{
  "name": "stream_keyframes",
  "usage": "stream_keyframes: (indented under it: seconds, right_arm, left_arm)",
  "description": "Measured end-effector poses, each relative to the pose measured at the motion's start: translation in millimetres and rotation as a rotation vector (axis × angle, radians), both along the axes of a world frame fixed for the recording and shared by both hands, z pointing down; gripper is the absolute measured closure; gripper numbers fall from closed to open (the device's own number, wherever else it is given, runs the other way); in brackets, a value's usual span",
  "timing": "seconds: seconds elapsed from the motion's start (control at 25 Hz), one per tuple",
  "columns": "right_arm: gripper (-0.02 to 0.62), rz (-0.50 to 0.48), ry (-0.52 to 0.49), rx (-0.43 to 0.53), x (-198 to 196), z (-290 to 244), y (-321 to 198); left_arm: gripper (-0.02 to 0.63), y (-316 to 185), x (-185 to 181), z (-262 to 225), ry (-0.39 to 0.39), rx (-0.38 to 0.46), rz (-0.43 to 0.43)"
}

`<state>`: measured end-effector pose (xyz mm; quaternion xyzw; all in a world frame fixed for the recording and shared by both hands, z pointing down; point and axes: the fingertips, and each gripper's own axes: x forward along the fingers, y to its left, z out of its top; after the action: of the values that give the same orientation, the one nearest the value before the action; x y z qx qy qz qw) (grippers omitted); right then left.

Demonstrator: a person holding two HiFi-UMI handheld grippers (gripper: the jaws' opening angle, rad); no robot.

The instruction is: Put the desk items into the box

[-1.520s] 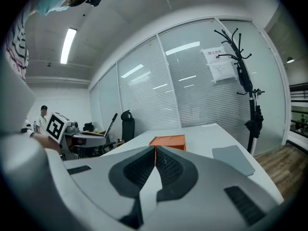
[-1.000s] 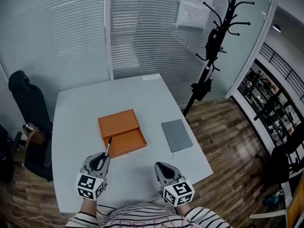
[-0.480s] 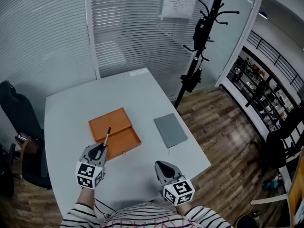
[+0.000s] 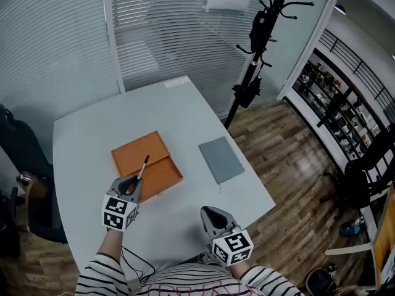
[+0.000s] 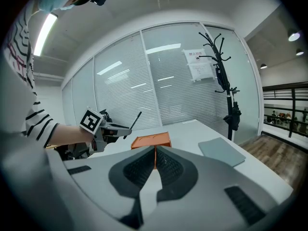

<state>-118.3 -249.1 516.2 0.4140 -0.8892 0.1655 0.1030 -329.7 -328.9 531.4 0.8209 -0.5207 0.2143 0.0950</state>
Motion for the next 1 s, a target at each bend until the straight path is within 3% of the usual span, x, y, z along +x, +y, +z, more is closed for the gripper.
stream_keyframes:
  seconds: [0.44,0.68,1.0]
  right_arm:
    - [0.569,0.034,0.014,0.001,5,0,3]
    - [0.569,0.074,0.011,-0.003,17,3,2]
    - [0.569,0.114,0.009,-0.009,26,9,2]
  left_arm:
    - [0.534,-32,8,51,-0.115,-0.126,0.087]
    - [0.534,-43,11,84,-0.170,-0.193,0.091]
    - [0.534,-47,10,126,-0.312,-0.307,0.113]
